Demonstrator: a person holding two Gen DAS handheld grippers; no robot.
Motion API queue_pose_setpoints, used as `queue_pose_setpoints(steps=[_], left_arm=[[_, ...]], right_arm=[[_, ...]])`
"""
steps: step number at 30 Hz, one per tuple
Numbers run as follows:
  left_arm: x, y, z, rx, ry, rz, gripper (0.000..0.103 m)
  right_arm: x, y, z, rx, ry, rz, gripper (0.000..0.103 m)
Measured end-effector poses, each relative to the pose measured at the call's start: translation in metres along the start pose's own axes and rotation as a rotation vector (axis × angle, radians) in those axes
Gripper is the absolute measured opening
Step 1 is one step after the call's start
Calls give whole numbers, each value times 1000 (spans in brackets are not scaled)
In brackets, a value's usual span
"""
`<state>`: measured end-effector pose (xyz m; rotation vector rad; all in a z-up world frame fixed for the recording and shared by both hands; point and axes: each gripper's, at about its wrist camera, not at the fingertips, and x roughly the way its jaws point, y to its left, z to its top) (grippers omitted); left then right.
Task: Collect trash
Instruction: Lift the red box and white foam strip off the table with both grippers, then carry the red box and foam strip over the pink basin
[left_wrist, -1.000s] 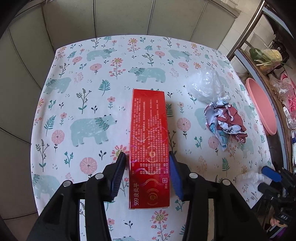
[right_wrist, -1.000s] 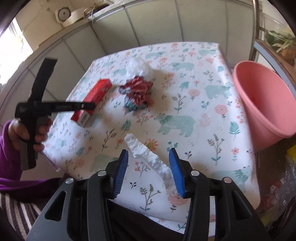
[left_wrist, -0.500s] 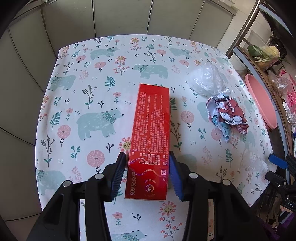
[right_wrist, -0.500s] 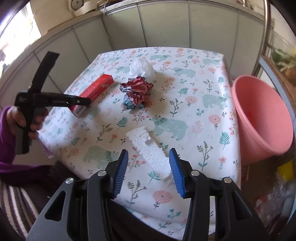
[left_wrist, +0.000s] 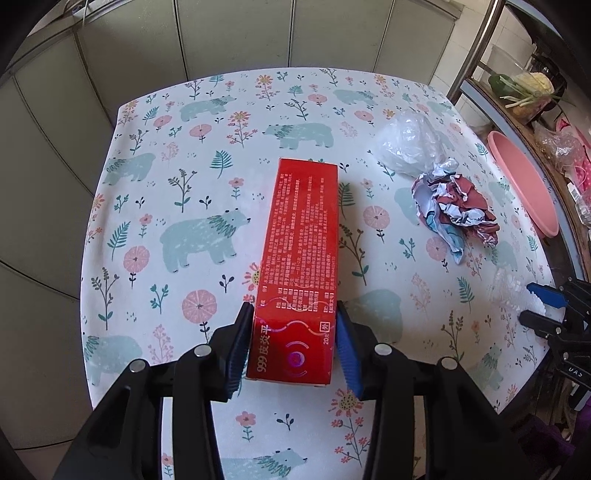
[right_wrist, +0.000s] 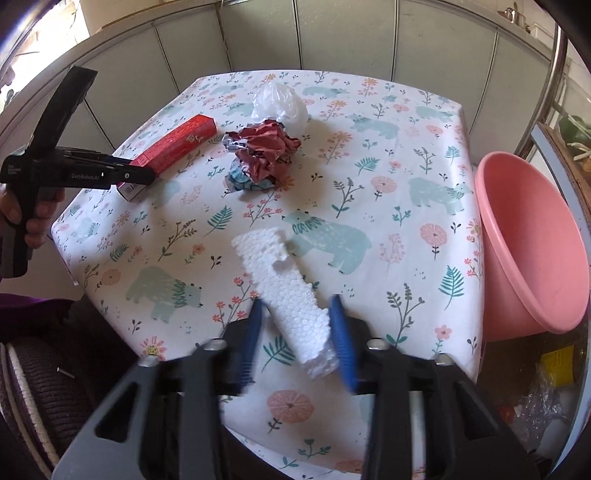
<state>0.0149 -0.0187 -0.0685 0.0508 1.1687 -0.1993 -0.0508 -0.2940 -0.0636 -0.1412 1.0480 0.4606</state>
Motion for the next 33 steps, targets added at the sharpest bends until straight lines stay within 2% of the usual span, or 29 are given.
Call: queue_pose_setpoints(steps=[3,8,16,25,33], left_arm=[[-4,1,-5,1,-26,-14,40],[-22,11,-12,-54,-69,-28,40],[-63,-9,-19,5,-166,-52,40],[-98,-76,14,96,-287,-196,40],[-86,-156,52,202,-303,-329,40]], right_arm=[[-5,-1,-5,31,-34,14,34],[-28,-2,-9,89,-147,55,34],[-53,-8,-3,160,-268,56,34],[-89,-49,-3,300,-386,-28,34],[-115,-109,-11,484,-496,-137,34]])
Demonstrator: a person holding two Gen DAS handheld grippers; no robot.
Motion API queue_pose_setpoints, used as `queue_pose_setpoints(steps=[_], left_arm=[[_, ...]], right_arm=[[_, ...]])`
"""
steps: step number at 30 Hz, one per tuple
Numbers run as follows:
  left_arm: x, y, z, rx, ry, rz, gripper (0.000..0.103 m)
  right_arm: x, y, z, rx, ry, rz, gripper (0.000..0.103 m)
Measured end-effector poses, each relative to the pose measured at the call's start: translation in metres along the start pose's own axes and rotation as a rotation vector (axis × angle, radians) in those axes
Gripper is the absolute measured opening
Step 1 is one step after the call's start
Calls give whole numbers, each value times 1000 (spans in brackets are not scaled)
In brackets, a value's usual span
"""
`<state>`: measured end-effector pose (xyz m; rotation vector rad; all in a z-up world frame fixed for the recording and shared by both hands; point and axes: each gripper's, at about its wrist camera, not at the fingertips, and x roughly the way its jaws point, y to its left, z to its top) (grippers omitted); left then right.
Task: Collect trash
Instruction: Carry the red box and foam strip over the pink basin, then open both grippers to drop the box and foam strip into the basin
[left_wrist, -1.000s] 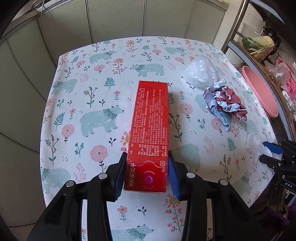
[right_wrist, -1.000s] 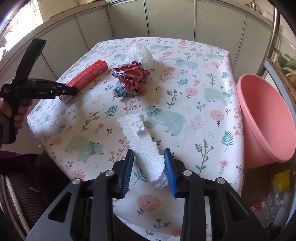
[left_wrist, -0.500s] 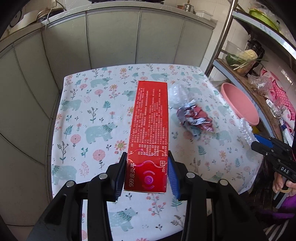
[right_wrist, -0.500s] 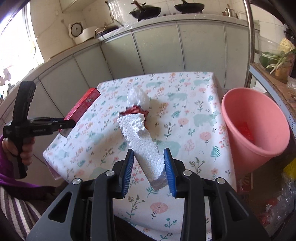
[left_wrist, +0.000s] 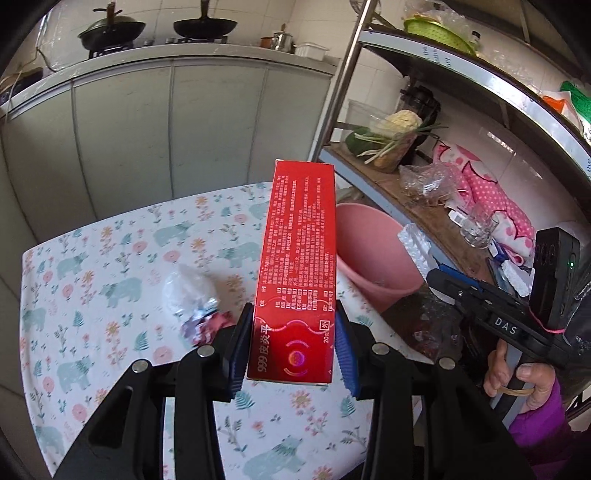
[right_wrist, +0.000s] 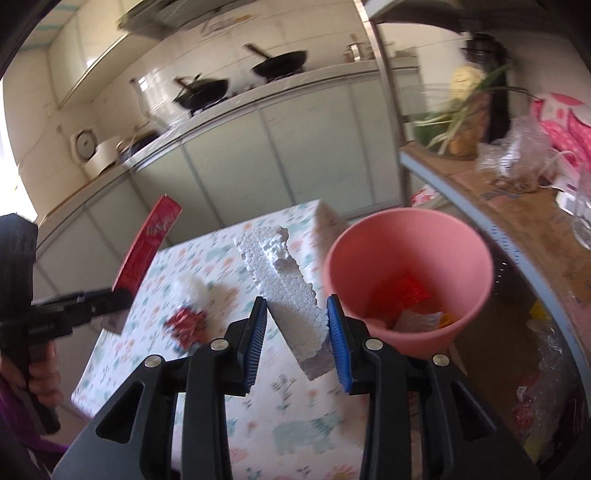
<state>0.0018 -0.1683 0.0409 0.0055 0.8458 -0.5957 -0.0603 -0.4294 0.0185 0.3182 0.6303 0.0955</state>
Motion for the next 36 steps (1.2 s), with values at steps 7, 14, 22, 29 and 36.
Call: queue_pose_setpoints(steps=[7,14,22,29,36], left_arm=[[61,-43,28,38,13,-82,40],[130,-62,41,71,75,-66,40],[182,-77,55,37,161,-114,40],[216,-95,54,81,235,-57,40],[226,-101,51,119,223,-12,41]], right_arm=[[11,-43,21,113,-62,-104,34],[32,-74,36,173,-65,-181,34],[63,-89,39,201,-22,-244,34],[84,-91,34,202,24,-290,34],[95,-92,32,198,46,-315,34]])
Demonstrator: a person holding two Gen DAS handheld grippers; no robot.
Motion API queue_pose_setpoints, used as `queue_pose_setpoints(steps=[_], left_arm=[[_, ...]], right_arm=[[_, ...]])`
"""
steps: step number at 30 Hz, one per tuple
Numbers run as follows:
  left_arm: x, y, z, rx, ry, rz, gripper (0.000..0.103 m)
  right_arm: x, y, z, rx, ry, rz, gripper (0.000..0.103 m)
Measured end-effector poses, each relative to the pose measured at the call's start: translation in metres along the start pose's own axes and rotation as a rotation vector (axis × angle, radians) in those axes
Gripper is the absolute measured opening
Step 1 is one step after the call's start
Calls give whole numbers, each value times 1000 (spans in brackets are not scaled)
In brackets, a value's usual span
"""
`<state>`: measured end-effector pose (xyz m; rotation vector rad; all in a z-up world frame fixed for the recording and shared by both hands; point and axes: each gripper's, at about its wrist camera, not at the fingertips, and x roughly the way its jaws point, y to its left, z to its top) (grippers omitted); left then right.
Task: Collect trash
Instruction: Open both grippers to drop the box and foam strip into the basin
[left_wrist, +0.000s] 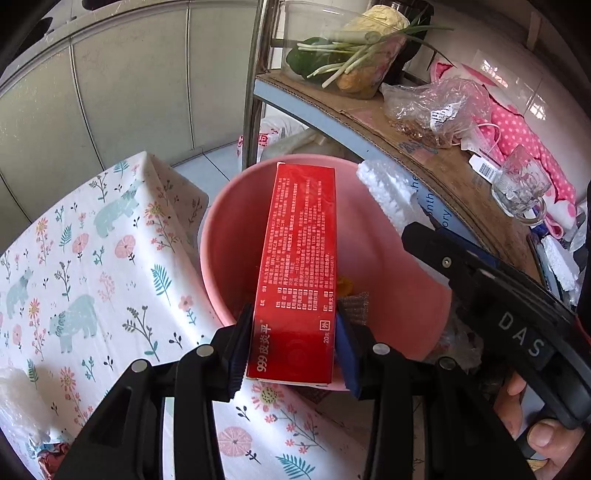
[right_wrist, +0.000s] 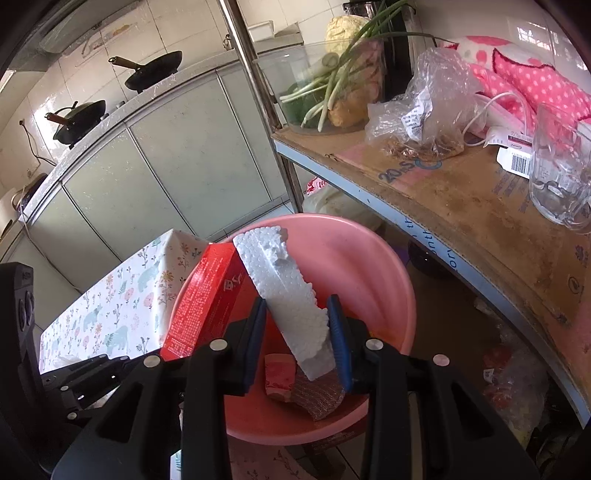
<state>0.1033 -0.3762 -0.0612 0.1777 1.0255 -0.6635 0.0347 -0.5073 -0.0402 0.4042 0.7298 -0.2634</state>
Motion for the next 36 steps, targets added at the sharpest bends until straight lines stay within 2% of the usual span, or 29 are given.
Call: queue_pose_setpoints(steps=[4,18,27,36], left_arm=[[0,2,4,-33,-5,-43,43],[-36,2,-8,-32,-88,-72,47],[-87,11,-25,-46,-171,-63,47],[-148,37,-66,-56,-232,-44,47]], right_arm=[[4,3,0,-23,5,-20,35],[-24,4,-5,-35,-17,21,37],[-64,25,-25,-103,-48,96,37],[-99,63,-56,-188,-45,176,42]])
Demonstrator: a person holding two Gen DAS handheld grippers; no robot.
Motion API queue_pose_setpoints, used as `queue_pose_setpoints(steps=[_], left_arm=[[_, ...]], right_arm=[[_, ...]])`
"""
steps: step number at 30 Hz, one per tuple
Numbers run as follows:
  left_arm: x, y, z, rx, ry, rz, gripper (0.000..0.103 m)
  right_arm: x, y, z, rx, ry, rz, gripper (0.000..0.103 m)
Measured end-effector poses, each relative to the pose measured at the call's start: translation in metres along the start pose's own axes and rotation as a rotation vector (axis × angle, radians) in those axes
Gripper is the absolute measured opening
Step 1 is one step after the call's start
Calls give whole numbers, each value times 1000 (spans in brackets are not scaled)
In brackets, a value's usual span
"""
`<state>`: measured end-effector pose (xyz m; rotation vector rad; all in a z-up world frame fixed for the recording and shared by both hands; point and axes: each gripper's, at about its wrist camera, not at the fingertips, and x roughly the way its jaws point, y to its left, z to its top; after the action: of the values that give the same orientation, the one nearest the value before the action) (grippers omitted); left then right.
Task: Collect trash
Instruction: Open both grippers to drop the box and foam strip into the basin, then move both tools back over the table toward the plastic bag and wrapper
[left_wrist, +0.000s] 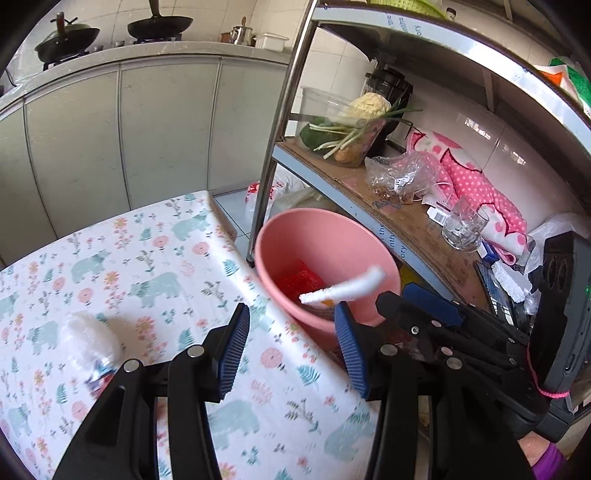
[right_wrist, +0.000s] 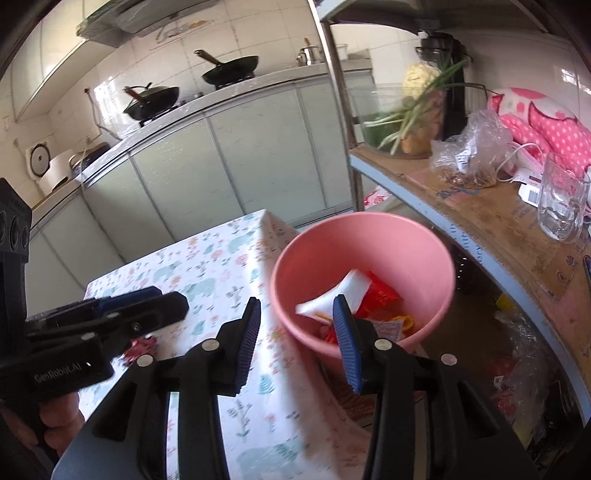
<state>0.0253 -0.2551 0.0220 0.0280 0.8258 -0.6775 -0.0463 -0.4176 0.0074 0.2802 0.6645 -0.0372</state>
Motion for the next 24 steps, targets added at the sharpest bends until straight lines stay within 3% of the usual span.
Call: queue_pose_setpoints(steps=[4,13,17,24], left_arm=[[-38,26,-13,-28,-40,37,47],[-107,104,-51,-192,-92,176,47],[-112,135,-69,-288,-77,226,47],[-101,165,-91,-383,-33,233,47]], right_arm=[[-4,21,-12,-40,16,32,41],[-5,57,-32,-99,44,87,41],[2,73,-41,-130,84,125,41],[17,104,-53,-201,146,235,41]])
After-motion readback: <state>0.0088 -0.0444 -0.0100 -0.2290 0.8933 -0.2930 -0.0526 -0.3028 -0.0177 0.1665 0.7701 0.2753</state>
